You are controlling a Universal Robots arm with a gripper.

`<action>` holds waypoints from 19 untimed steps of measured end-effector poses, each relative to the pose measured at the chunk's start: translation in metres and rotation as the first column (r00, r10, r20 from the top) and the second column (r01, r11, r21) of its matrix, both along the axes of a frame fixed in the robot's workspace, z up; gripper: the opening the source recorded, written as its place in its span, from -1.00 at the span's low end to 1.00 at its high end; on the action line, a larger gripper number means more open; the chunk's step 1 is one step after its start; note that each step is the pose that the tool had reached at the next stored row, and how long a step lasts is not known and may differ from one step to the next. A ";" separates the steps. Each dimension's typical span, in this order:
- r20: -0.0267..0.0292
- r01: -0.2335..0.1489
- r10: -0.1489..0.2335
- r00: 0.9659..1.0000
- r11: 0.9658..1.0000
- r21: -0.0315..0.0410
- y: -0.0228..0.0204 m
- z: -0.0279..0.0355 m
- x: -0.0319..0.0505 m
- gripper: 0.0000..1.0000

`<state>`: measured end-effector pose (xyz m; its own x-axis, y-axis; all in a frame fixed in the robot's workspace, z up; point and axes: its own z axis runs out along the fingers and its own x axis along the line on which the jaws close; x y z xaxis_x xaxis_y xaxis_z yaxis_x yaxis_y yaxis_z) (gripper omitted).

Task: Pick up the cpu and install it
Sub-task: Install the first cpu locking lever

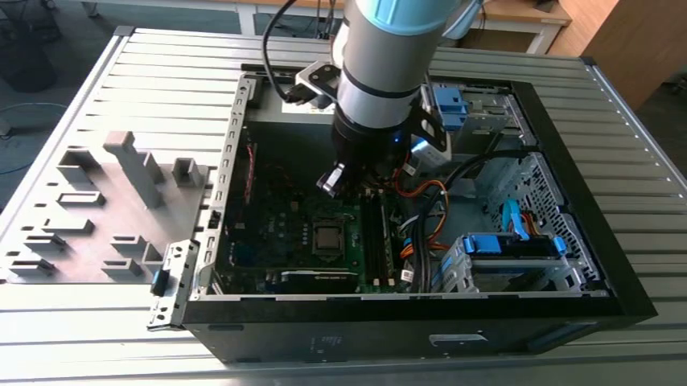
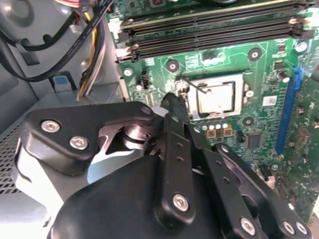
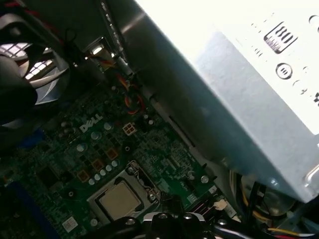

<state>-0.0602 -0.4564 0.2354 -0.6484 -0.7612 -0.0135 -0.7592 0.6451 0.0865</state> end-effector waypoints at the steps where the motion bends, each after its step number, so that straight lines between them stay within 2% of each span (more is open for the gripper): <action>1: 0.000 0.000 0.000 1.000 1.000 0.000 -0.0015 -0.0002 0.0000 -0.79; 10: 0.000 0.000 0.000 1.000 1.000 0.000 -0.0124 -0.0016 0.0000 -0.79; 14: 0.000 0.000 0.000 1.000 1.000 0.000 -0.0159 -0.0021 0.0000 -0.79; 19: -0.001 0.000 0.000 1.000 1.000 -0.008 -0.0181 -0.0035 0.0004 -0.79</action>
